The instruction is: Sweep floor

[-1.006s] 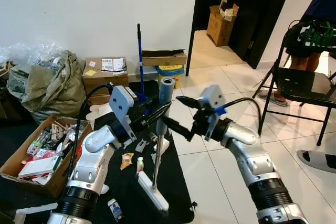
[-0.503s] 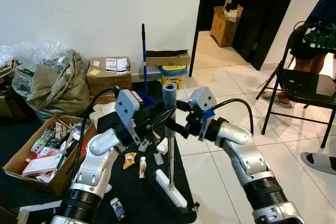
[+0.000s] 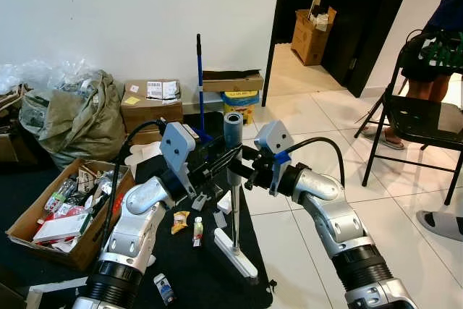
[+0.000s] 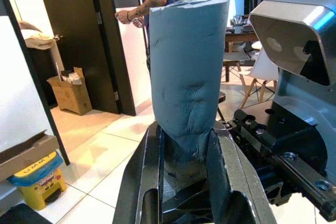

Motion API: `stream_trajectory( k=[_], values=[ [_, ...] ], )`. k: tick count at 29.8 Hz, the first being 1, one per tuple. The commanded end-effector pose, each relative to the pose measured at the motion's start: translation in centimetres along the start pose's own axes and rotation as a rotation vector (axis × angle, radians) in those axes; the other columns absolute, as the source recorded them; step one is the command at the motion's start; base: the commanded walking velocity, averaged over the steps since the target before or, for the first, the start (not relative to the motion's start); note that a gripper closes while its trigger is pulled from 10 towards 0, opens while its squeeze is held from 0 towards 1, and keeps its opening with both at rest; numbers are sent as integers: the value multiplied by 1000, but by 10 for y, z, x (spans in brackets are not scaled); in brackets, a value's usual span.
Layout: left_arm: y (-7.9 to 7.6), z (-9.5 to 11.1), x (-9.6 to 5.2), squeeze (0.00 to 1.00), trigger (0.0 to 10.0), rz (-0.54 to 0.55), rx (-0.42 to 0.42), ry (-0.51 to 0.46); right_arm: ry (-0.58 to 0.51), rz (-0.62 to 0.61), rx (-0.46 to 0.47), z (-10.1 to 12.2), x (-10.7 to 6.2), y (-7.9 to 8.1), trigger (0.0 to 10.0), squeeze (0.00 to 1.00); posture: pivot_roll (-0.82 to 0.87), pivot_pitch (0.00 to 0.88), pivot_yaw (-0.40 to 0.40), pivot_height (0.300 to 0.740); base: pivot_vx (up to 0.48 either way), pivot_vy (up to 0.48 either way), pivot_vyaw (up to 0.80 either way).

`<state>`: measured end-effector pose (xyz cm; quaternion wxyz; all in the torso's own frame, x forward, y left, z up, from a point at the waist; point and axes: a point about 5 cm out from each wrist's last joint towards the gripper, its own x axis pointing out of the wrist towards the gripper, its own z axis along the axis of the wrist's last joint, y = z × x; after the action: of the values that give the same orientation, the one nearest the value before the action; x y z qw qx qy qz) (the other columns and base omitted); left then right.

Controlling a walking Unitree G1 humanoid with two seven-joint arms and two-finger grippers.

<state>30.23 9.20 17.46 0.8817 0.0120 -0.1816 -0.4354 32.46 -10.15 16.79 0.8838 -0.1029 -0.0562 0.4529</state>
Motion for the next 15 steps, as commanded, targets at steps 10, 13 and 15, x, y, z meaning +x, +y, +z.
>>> stream_trajectory(
  k=[10, 13, 15],
  values=[
    [12, 13, -6, 1000, 10000, -7, -70, -61, -54, -57, -22, 15, -4, -14, 0, 0, -91, 0, 12, 740, 0, 0, 0],
    [17, 15, -10, 1000, 10000, 0, -84, -72, -62, -54, -13, 16, -6, -15, 0, 0, -89, 0, 11, 740, 0, 0, 0],
    [20, 17, -15, 1000, 10000, -6, -106, -84, -73, -46, -2, 17, -8, -17, 0, 0, -88, 0, 12, 740, 0, 0, 0]
  ],
)
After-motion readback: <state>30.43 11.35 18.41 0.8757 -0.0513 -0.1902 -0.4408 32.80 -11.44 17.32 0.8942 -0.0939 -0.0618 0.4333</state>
